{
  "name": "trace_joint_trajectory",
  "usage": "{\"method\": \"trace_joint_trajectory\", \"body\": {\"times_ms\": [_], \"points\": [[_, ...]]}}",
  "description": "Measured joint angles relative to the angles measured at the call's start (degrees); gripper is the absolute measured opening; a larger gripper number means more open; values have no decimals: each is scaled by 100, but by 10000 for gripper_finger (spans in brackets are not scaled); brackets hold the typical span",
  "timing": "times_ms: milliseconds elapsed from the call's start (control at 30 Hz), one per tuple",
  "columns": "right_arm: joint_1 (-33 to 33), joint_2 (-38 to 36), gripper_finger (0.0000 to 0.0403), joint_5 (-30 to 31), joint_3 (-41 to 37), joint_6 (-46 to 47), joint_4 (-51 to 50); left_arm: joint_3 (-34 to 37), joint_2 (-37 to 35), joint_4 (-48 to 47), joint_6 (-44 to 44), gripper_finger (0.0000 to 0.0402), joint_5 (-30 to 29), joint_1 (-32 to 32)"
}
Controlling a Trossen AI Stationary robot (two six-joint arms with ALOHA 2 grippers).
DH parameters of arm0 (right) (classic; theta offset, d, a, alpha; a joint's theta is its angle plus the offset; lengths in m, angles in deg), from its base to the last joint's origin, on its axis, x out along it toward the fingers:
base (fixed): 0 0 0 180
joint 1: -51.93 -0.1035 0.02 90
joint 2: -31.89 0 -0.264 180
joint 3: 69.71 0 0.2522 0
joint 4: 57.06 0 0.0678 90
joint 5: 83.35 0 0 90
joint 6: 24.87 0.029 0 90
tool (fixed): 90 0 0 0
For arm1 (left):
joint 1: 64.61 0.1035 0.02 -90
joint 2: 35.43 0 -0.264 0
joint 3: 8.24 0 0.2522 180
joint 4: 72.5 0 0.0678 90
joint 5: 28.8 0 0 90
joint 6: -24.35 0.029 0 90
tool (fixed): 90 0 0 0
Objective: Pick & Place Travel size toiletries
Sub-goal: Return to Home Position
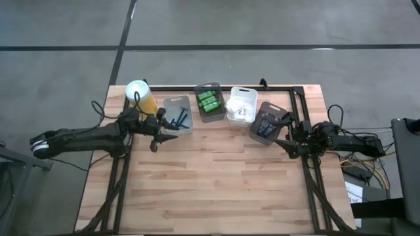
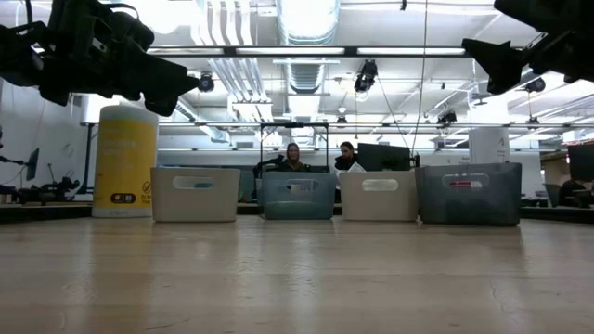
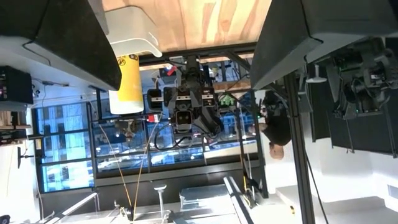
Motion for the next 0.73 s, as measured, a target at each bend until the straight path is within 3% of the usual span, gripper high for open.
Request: {"method": "trace_joint_trajectory", "body": {"times_ms": [733], "points": [[0, 0, 293, 0, 0, -7, -15, 0, 0, 0, 0, 165, 0, 0]]}}
